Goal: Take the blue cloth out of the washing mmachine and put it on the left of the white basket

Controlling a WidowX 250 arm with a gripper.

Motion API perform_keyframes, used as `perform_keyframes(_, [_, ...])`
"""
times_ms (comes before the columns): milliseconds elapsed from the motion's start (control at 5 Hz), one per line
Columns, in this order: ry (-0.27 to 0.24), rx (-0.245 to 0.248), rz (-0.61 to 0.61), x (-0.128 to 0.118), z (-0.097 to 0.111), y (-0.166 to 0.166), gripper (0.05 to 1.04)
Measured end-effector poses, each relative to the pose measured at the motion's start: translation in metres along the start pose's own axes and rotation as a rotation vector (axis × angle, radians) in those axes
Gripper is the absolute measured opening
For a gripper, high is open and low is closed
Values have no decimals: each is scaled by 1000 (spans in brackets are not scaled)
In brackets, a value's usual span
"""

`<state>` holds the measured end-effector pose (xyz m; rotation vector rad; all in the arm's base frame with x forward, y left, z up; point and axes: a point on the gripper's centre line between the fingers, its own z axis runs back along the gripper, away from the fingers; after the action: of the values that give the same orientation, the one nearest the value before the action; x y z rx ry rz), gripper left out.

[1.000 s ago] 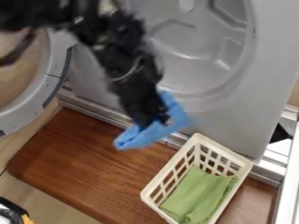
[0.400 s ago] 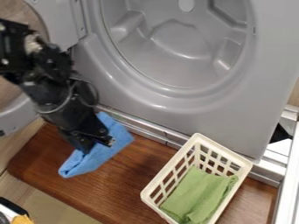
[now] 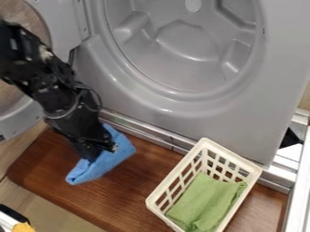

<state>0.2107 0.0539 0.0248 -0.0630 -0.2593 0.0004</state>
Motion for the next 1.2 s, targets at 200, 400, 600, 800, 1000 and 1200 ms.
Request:
perform_keyframes(200, [27,-13,1,10,-27,6,51])
perform_keyframes(400, [36,-23,-31,29,-47,5,51])
perform_keyframes(600, [47,-58,-66,41,-69,-8,51])
perform_keyframes(800, [34,-96,-70,44,-81,-25,51])
perform_keyframes(1000, [24,-141,-69,45,-91,-43,72])
perform_keyframes(1200, [36,-164,-51,43,-91,-48,219])
